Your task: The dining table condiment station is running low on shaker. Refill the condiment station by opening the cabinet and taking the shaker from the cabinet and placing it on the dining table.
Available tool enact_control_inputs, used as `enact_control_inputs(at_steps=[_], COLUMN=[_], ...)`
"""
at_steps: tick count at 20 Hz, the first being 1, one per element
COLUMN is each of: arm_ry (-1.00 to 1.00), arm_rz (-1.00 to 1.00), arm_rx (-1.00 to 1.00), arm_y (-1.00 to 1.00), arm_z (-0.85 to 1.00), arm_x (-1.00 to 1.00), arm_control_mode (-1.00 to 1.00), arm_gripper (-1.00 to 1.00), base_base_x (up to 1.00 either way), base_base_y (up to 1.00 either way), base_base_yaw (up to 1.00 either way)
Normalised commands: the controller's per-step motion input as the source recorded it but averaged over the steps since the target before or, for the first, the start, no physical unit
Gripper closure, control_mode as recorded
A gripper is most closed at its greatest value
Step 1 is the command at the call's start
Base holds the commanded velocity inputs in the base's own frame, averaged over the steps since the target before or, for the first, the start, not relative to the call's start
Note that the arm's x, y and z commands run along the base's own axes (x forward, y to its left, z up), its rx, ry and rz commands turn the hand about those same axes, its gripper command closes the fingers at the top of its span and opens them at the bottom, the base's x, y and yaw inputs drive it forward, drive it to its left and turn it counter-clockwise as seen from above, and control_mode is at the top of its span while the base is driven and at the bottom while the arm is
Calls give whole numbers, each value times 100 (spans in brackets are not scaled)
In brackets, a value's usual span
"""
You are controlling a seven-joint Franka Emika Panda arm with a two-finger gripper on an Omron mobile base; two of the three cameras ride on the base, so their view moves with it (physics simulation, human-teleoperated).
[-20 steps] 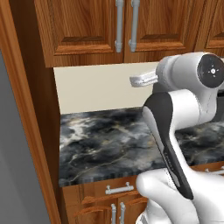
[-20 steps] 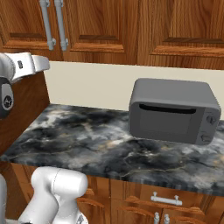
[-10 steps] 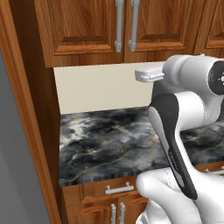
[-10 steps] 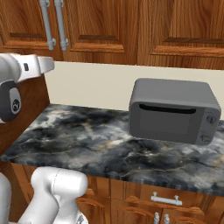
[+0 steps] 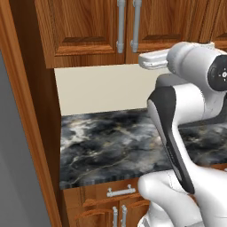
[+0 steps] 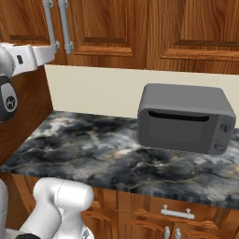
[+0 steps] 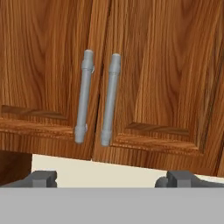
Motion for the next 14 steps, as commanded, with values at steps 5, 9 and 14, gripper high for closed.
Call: enact_control_inputs(at_steps=[5,9,14], arm_ry=[-3,-1,0], arm_rz=[-2,-1,0], arm_rx=[0,0,0], arm_y=[4,10,1], arm_z=[18,12,0], arm_x=[33,77,86], arm_control_mode=[-100,-100,-100], arm_gripper=[-100,-100,-100], base_base_x=[0,0,0], base_base_y=[0,0,0], base_base_yaw=[0,0,0])
